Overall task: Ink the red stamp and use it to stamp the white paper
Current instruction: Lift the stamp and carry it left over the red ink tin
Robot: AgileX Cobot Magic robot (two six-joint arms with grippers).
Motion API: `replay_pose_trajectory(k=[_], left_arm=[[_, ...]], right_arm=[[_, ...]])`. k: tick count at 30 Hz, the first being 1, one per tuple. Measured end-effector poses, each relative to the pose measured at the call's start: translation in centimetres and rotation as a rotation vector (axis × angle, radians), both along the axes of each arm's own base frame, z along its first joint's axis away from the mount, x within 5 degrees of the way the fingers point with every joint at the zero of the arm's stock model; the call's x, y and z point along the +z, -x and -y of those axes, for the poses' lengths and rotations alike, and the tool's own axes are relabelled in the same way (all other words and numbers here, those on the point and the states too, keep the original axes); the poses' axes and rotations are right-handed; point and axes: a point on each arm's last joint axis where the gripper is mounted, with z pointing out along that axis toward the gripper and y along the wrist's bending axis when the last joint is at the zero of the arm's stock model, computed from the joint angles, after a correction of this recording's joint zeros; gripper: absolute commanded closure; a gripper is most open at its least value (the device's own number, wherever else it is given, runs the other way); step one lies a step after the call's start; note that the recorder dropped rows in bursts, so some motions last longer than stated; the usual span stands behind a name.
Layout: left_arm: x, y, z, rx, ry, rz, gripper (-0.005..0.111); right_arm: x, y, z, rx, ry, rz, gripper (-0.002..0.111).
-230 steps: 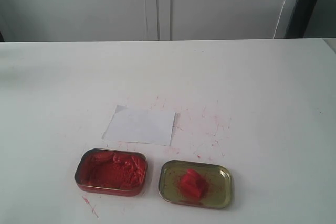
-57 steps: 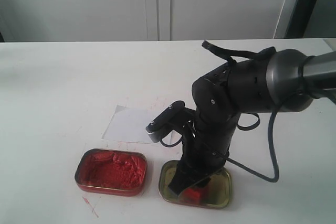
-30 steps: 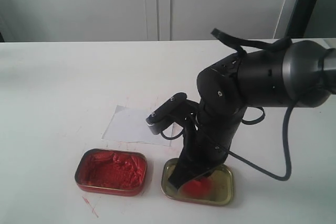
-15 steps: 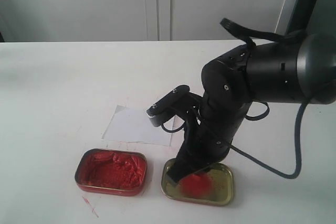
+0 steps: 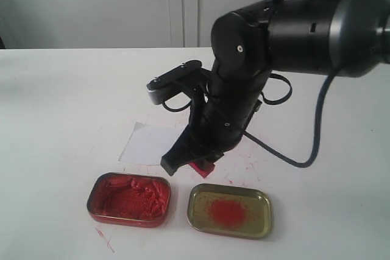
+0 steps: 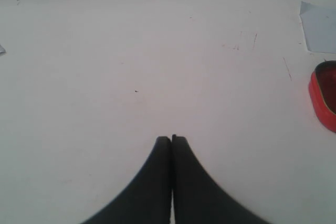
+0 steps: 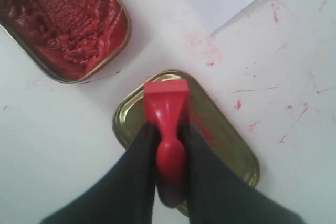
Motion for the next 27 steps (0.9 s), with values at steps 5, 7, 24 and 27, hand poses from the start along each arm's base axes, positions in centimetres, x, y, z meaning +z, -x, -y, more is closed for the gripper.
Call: replay_pose_trajectory(k=[5,7,24,27], left_arm=[[0.0,0.0,0.0,0.0,0.0,0.0,0.107],[0.0,0.0,0.0,0.0,0.0,0.0,0.107],[0.0,0.0,0.0,0.0,0.0,0.0,0.107],[0.0,0.0,0.0,0.0,0.0,0.0,0.107]], right_arm=[[0.4,-0.5,-2.4,0.039,0.011,-0.016,0.108],[0.3,-0.6,-3.4,0.058,0.013,-0.019,0.108],[-2.8,-0.2,-11.1,0.194,0.058,-0.058,0.108],[-3.6,0.2,-11.9,0.211,0.076,-0.071,0.108]])
